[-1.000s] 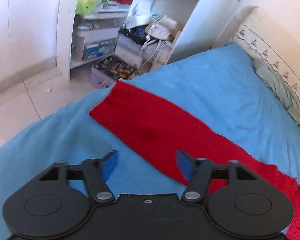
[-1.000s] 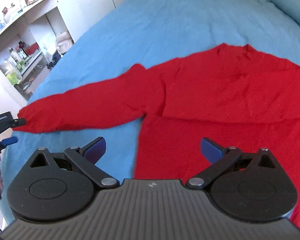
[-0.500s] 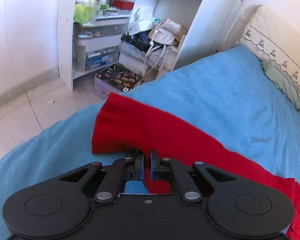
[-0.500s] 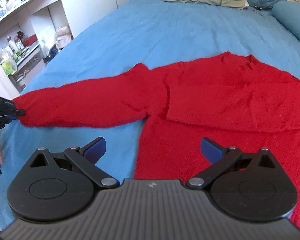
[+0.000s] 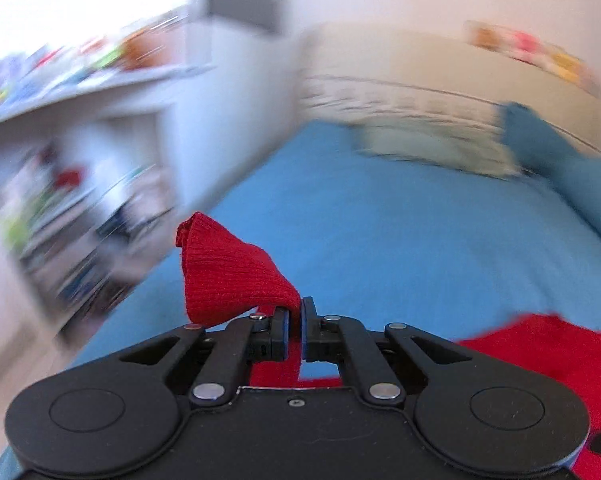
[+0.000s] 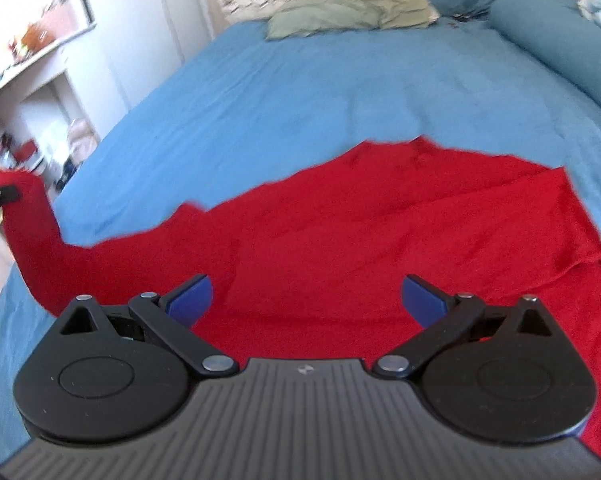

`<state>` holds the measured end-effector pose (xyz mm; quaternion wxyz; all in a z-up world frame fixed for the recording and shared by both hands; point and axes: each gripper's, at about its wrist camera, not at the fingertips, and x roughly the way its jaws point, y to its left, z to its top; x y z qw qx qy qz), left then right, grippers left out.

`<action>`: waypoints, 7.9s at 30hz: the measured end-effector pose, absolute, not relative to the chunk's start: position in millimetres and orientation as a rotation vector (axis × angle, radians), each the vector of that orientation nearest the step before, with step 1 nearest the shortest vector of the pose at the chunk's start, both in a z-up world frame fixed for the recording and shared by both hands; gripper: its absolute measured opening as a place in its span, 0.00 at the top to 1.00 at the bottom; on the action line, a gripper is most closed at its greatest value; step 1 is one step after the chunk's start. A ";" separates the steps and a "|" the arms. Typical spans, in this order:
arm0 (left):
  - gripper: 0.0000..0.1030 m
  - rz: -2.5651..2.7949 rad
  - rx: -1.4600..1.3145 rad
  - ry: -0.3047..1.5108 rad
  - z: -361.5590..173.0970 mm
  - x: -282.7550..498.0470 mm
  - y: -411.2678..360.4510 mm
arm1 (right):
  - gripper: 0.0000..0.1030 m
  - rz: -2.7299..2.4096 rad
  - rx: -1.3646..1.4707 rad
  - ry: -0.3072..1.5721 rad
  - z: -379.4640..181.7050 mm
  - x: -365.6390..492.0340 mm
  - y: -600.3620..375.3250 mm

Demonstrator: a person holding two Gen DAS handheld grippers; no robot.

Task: Fold small clothes

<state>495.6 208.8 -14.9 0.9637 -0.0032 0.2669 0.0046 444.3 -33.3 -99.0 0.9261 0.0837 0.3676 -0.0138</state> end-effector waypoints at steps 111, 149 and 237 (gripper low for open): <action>0.16 -0.148 0.046 0.910 -171.0 484.0 35.6 | 0.00 -0.045 0.098 0.801 -200.1 559.3 -302.4; 0.19 -0.159 -0.100 0.894 -135.4 171.0 118.3 | 0.00 -0.049 0.148 0.687 -120.0 89.4 -299.2; 0.02 0.030 -0.041 0.738 -97.2 548.1 31.6 | 0.00 -0.025 0.222 0.608 -129.2 526.0 -368.7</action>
